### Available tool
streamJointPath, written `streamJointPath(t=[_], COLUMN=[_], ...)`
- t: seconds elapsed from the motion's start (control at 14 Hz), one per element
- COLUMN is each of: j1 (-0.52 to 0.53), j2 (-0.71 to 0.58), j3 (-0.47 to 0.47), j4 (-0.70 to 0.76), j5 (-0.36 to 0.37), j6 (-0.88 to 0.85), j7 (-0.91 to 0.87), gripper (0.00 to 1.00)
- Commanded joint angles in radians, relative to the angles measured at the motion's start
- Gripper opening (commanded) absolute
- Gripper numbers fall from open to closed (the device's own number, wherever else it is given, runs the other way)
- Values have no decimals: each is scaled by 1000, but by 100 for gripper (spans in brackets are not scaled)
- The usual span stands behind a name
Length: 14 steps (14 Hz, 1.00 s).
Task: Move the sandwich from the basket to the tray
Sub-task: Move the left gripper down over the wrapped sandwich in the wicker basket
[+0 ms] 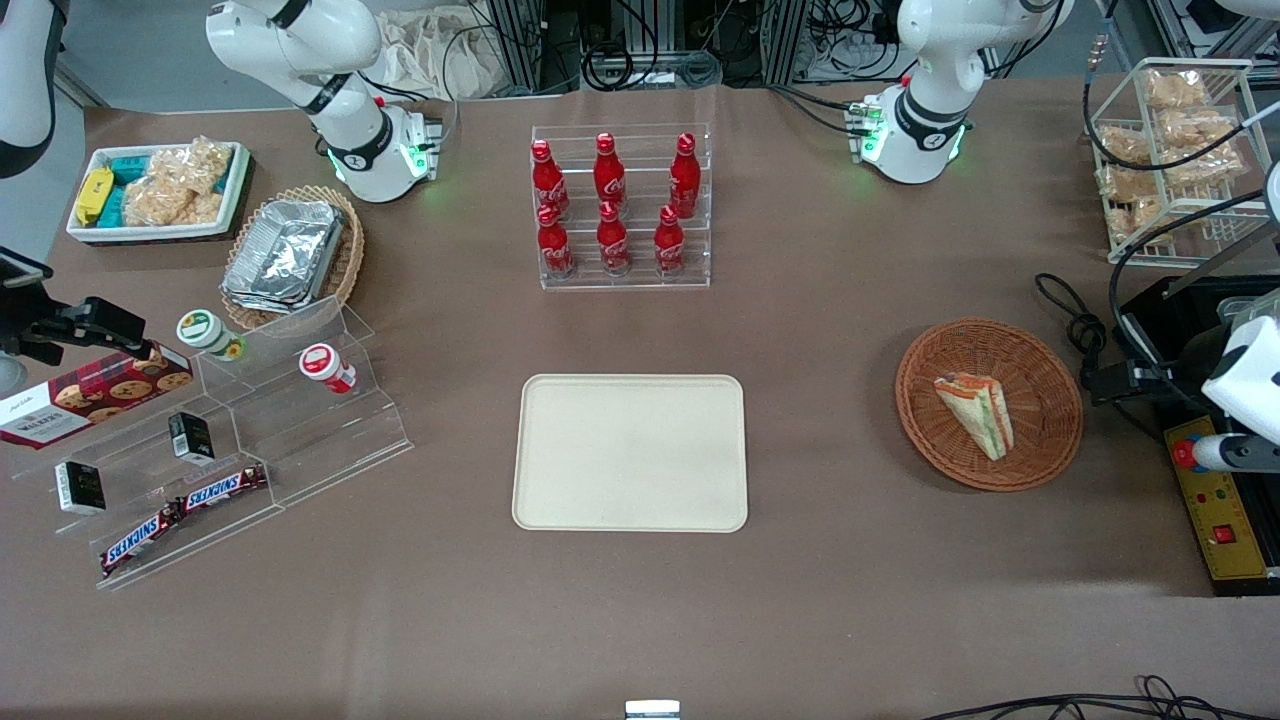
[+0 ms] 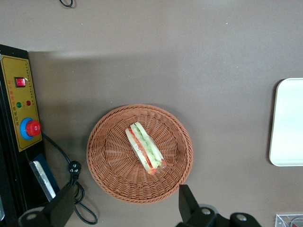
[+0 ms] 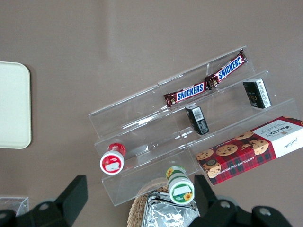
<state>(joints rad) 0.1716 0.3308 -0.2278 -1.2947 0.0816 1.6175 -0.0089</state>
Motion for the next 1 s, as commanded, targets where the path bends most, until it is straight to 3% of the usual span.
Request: streamJointPath(t=[0.0,0.93], j1=[5,9], j2=[-19,-16], j3=[-5,-2], j4=[-9,-26], j5=[0,6], j6=[-8,-60], j7=[4,-20], gripper=[99,99])
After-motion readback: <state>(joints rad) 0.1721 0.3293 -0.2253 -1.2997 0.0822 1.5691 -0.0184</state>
